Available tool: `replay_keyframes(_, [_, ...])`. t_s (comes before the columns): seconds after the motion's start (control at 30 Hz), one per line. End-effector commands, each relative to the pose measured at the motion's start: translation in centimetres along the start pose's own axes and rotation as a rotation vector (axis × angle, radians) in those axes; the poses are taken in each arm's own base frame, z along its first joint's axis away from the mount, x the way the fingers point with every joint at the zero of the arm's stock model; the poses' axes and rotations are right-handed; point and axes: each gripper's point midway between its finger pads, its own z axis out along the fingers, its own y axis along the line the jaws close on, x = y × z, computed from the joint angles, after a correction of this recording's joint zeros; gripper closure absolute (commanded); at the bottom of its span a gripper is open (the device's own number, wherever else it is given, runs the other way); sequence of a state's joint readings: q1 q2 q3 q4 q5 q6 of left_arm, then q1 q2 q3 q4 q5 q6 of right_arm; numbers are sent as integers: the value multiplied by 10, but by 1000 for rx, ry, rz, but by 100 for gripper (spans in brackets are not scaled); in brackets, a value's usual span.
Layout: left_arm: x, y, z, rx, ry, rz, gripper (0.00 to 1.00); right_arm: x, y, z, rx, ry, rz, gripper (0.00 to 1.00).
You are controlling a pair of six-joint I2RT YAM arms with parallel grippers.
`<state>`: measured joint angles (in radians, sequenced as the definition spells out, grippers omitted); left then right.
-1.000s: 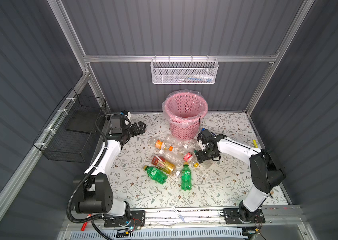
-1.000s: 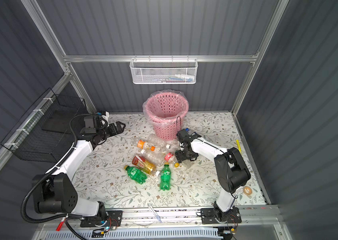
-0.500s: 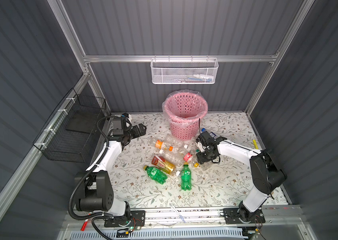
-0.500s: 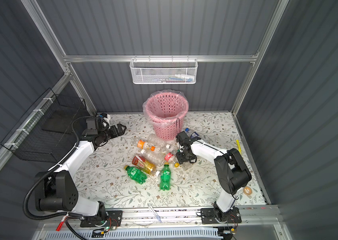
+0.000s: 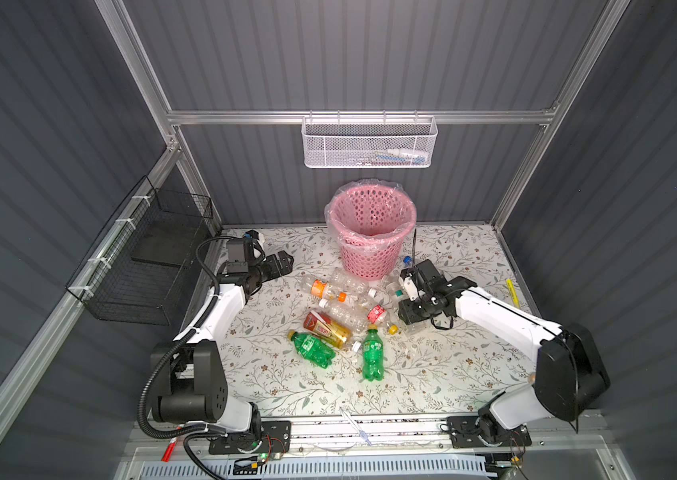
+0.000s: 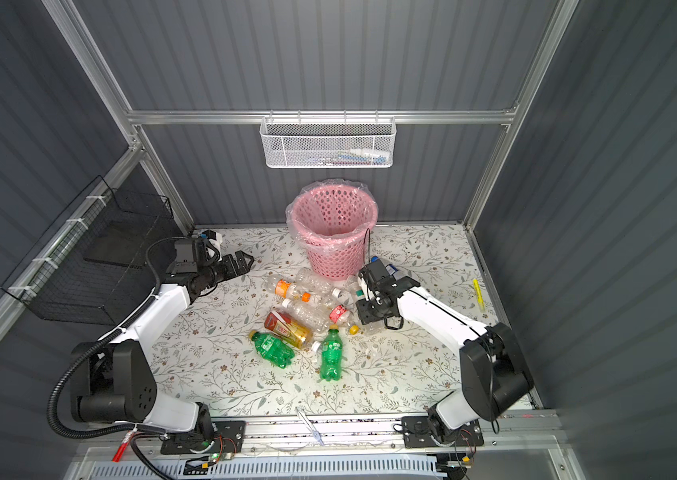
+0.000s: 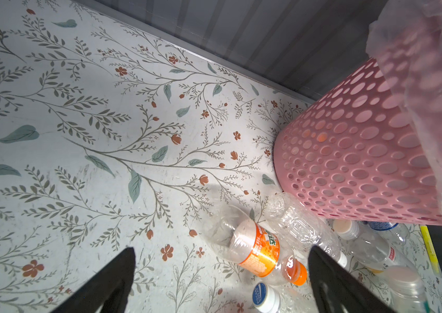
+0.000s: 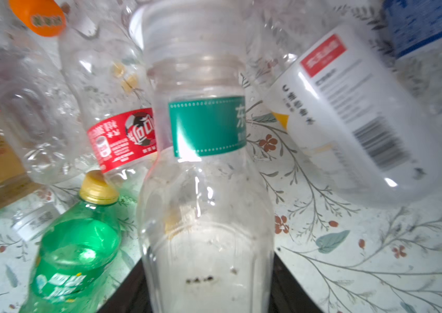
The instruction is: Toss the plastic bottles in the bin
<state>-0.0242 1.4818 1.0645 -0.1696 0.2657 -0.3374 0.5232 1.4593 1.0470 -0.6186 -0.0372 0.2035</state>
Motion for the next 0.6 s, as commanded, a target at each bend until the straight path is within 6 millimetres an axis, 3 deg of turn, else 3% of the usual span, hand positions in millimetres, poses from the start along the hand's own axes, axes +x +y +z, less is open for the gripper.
replay_keyframes(0.0, [-3,-3,-3,23,-20,-9,1,2,-2,-17,-31,-41,97,52])
replay_keyframes(0.1, [-4,-5,-3,35,-22,-10,1,0,-13,-35,-67,-122,211,52])
replay_keyframes(0.33, [0,-5,-2,46,-26,-37,2,17,-74,-65,-111,-315,614,52])
replay_keyframes(0.57, [3,-4,8,58,-15,-68,2,63,-105,-52,-107,-327,881,51])
